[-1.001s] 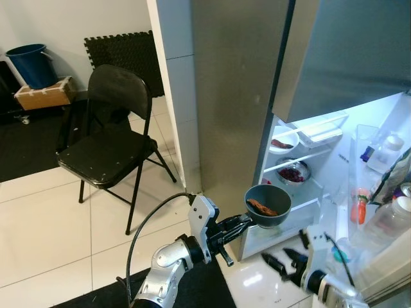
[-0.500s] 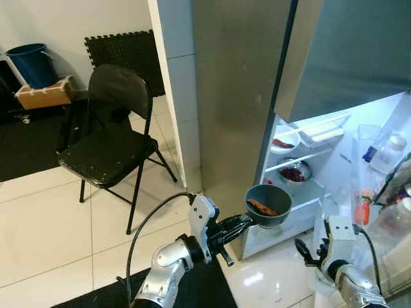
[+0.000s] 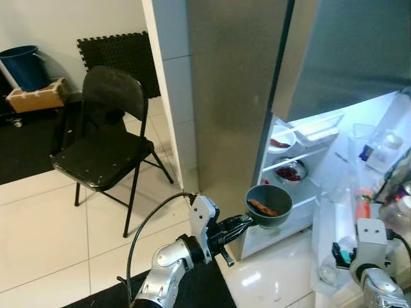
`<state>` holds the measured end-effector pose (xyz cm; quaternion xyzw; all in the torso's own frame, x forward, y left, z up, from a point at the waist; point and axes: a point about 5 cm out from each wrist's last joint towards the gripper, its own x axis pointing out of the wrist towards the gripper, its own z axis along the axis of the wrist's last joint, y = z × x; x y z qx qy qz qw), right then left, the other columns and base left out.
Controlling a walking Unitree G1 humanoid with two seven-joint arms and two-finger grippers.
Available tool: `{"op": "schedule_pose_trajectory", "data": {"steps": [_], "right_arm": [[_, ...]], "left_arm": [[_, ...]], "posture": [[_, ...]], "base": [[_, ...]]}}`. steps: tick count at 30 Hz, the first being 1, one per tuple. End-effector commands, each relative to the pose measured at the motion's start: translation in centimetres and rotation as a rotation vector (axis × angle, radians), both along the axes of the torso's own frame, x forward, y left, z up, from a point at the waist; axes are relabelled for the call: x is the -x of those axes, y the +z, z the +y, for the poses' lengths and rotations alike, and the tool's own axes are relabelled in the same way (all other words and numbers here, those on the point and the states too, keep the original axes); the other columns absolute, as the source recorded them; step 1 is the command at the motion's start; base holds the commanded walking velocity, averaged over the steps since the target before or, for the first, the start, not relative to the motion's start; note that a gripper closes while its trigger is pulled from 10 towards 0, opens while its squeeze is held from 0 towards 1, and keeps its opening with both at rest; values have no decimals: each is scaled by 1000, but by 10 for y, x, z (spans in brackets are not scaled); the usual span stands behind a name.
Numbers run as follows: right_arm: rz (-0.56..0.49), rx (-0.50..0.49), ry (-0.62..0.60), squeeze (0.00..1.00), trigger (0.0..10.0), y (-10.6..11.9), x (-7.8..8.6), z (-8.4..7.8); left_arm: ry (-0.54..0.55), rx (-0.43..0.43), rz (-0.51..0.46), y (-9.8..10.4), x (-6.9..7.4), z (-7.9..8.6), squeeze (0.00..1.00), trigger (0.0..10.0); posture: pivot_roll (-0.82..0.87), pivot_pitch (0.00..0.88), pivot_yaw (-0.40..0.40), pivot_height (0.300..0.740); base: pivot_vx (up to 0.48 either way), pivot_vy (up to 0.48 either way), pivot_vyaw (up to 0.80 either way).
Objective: Restocking fridge
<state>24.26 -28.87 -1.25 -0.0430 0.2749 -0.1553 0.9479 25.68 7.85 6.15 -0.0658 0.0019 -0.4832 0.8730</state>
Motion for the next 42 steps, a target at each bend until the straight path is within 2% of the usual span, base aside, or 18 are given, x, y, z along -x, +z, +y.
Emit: {"op": "schedule_pose_trajectory", "data": {"steps": [1,11,12,14,15,17,18,19,25,31,37,42], "right_arm": [[-1,34,-38,0,10000,3,4,-12],[32,76,-81,0,10000,0,13,-20],[40,91,-100,0,10000,0,15,-24],[65,145,-175,0,10000,2,27,-41],[65,145,-175,0,10000,2,27,-41],[79,180,-242,0,10000,6,36,-57],[79,180,-242,0,10000,6,36,-57],[82,200,-282,0,10000,9,41,-67],[78,213,-324,0,10000,13,46,-77],[26,132,-244,0,10000,10,35,-61],[25,121,-192,0,10000,6,32,-51],[-15,-4,-32,0,10000,2,19,-28]], "left_arm": [[-13,17,0,0,1,-5,0,10000],[-17,19,-2,0,0,-7,0,10000],[-17,19,-2,0,0,-7,0,10000],[-16,19,-2,1,0,-7,0,10000],[-16,19,-2,1,0,-7,0,10000],[-14,20,-1,1,1,-6,0,10000],[-14,20,-1,1,1,-6,0,10000],[-13,20,-1,0,1,-6,0,10000],[-13,20,-1,0,1,-6,0,10000],[-18,17,-1,0,1,-6,0,10000],[-20,15,-1,0,1,-6,0,10000],[-23,15,-3,0,1,-7,0,10000]], "posture": [[-11,0,-17,740],[-12,0,-15,740],[-11,0,-17,740],[-10,0,-16,740],[-10,0,-16,740],[-9,0,-17,740],[-9,0,-17,740],[-11,0,-15,740],[-13,0,-14,740],[-13,0,-13,740],[-13,0,-11,740],[-14,0,-9,740]], "base": [[0,0,0],[0,0,0],[0,0,0],[0,0,0],[0,0,0],[0,0,0],[0,0,0],[0,0,0],[0,0,0],[0,0,0],[0,0,0],[0,0,0]]}}
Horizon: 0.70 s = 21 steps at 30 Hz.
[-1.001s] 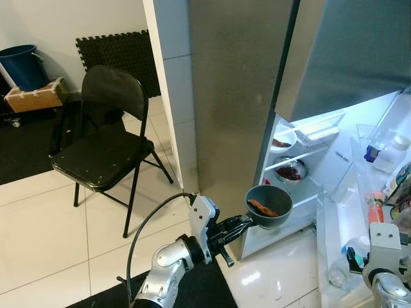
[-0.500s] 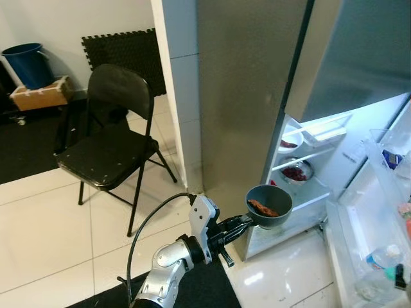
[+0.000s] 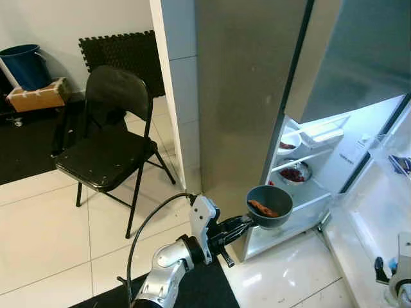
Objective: Restocking fridge
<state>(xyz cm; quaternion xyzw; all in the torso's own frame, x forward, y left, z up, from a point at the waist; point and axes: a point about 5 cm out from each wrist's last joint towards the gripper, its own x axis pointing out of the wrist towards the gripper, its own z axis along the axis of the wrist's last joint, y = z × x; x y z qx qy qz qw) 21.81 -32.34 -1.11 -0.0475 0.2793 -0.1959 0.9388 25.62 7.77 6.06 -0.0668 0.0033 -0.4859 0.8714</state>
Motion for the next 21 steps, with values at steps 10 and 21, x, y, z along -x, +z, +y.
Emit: {"op": "schedule_pose_trajectory", "data": {"steps": [10,21], "right_arm": [[-56,-176,217,0,4902,-3,-22,42],[197,-190,308,0,0,-47,21,74]], "left_arm": [[-8,16,1,1,-1,-7,0,10000],[23,-6,16,-1,-5,-7,0,10000]], "posture": [[-15,0,-13,740],[-8,0,-14,740]], "base": [[0,0,0],[0,0,0]]}}
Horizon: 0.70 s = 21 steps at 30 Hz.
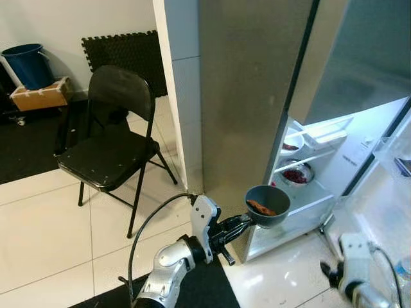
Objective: Restocking fridge
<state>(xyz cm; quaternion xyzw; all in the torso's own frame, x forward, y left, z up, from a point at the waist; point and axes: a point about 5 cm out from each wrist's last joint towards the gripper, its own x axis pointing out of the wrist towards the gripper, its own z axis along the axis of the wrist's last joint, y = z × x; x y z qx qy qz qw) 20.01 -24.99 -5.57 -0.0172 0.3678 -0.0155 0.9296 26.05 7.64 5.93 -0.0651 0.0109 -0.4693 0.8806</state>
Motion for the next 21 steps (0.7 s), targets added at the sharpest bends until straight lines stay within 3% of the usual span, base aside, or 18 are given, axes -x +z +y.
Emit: {"op": "schedule_pose_trajectory", "data": {"steps": [1,2,4,14,18,21], "right_arm": [[26,-3,-1,0,3922,-4,5,2],[33,-11,4,0,10000,-5,6,3],[40,-15,11,0,10000,-6,7,4],[28,-23,47,0,10000,-4,2,11],[-6,-43,65,0,10000,0,-6,13],[-81,-114,103,0,10000,11,-22,19]], "left_arm": [[-19,5,0,1,0,-6,0,10000],[-26,11,2,1,1,-6,0,10000],[-31,14,4,1,1,-5,0,10000],[-35,19,4,1,1,-7,0,10000],[-40,23,5,2,1,-7,0,10000],[-41,27,5,3,1,-8,0,10000]], "posture": [[-8,0,-13,740],[-8,0,-13,740],[-7,0,-13,740],[-4,0,-14,740],[-7,0,-12,740],[-11,0,-10,740]], "base": [[0,0,0],[0,0,0],[0,0,0],[0,-408,0],[240,-412,0],[0,-419,0]]}}
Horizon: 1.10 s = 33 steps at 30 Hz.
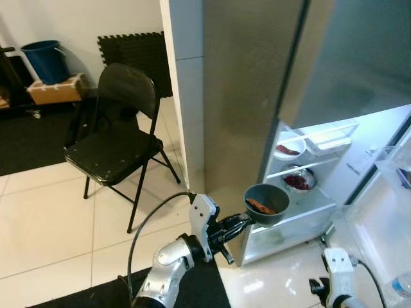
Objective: Restocking fridge
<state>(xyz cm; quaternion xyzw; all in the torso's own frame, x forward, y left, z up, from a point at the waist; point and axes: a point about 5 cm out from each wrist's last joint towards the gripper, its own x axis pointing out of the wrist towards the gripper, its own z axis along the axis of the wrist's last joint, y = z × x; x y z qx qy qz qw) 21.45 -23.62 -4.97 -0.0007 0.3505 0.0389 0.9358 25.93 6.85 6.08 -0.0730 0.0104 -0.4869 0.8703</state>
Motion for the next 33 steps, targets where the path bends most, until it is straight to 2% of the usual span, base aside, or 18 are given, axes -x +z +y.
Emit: {"op": "schedule_pose_trajectory", "data": {"steps": [1,6,13,14,21,24,26,27,29,33], "right_arm": [[-44,-45,13,0,10000,5,-8,5],[-107,-128,68,0,10000,15,-22,14],[-125,-208,147,0,10000,20,-27,22],[-146,-268,170,0,10000,24,-30,25],[-231,-393,193,0,10000,40,-41,20],[-259,-385,182,0,10000,45,-46,15],[-296,-319,122,0,10000,53,-53,2],[-296,-319,122,0,10000,53,-53,2],[-342,-228,30,0,10000,64,-60,-17],[-374,-185,-31,0,10000,71,-64,-27]], "left_arm": [[-1,10,1,1,-1,0,0,10000],[2,13,9,0,0,-1,0,10000],[19,10,14,-1,0,1,0,10000],[22,8,13,-1,0,2,0,10000],[24,10,14,-2,1,3,0,10000],[24,11,13,-2,1,3,0,10000],[24,12,11,-2,1,2,0,10000],[24,12,11,-2,1,2,0,10000],[24,14,10,-2,1,2,0,10000],[22,14,11,-2,1,1,0,10000]], "posture": [[-11,0,-10,740],[-12,0,-10,740],[-10,0,-12,740],[-10,0,-13,740],[-11,0,-16,740],[-11,0,-17,740],[-14,0,-17,740],[-14,0,-17,740],[-14,0,-17,740],[-17,0,-18,740]], "base": [[0,-416,0],[49,-399,0],[0,0,0],[0,0,0],[0,0,0],[0,0,0],[0,0,0],[0,0,0],[0,0,0],[0,0,0]]}}
